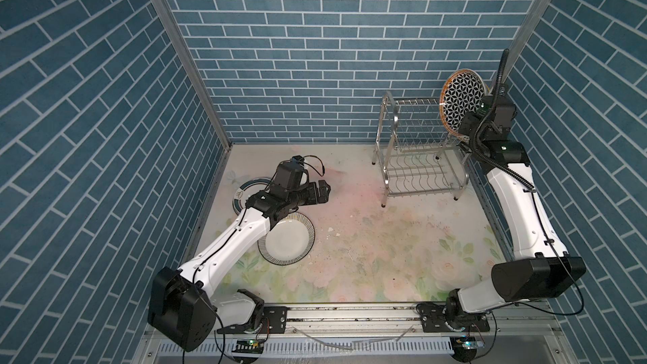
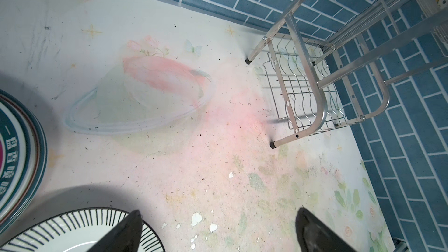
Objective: Unload the plates from the dish rack
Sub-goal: Pick up the plate from the dish rack.
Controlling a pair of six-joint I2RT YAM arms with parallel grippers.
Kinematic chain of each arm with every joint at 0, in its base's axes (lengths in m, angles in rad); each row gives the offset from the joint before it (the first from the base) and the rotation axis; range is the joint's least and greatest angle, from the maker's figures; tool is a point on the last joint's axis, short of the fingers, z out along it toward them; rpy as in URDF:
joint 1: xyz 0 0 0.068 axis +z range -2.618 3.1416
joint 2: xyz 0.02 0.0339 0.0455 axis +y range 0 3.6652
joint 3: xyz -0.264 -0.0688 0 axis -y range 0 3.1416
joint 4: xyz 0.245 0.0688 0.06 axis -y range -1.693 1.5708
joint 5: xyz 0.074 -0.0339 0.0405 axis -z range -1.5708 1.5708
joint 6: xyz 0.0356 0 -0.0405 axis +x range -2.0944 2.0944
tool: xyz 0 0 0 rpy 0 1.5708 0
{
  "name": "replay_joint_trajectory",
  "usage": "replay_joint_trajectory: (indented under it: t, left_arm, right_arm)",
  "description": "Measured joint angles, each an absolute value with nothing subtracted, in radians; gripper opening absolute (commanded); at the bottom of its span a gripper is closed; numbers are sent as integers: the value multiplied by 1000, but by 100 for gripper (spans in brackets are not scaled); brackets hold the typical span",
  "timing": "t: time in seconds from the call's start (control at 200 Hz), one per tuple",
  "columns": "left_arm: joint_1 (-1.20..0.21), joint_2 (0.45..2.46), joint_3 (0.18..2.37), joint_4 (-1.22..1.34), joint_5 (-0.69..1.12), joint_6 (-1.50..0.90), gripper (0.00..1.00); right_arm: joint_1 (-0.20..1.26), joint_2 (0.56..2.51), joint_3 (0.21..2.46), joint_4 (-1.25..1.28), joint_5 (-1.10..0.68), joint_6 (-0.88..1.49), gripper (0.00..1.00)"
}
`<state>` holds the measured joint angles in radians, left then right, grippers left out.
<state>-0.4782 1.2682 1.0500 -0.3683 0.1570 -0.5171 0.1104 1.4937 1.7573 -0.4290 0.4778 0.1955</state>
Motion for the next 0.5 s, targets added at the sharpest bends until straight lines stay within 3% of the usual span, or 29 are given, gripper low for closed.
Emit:
replay_joint_trajectory:
  t: [0.5]
  left_arm:
    - [-478, 1212, 1042, -398, 155, -536, 99]
  right_arm:
    - [110, 1359, 1807, -480, 442, 222, 0]
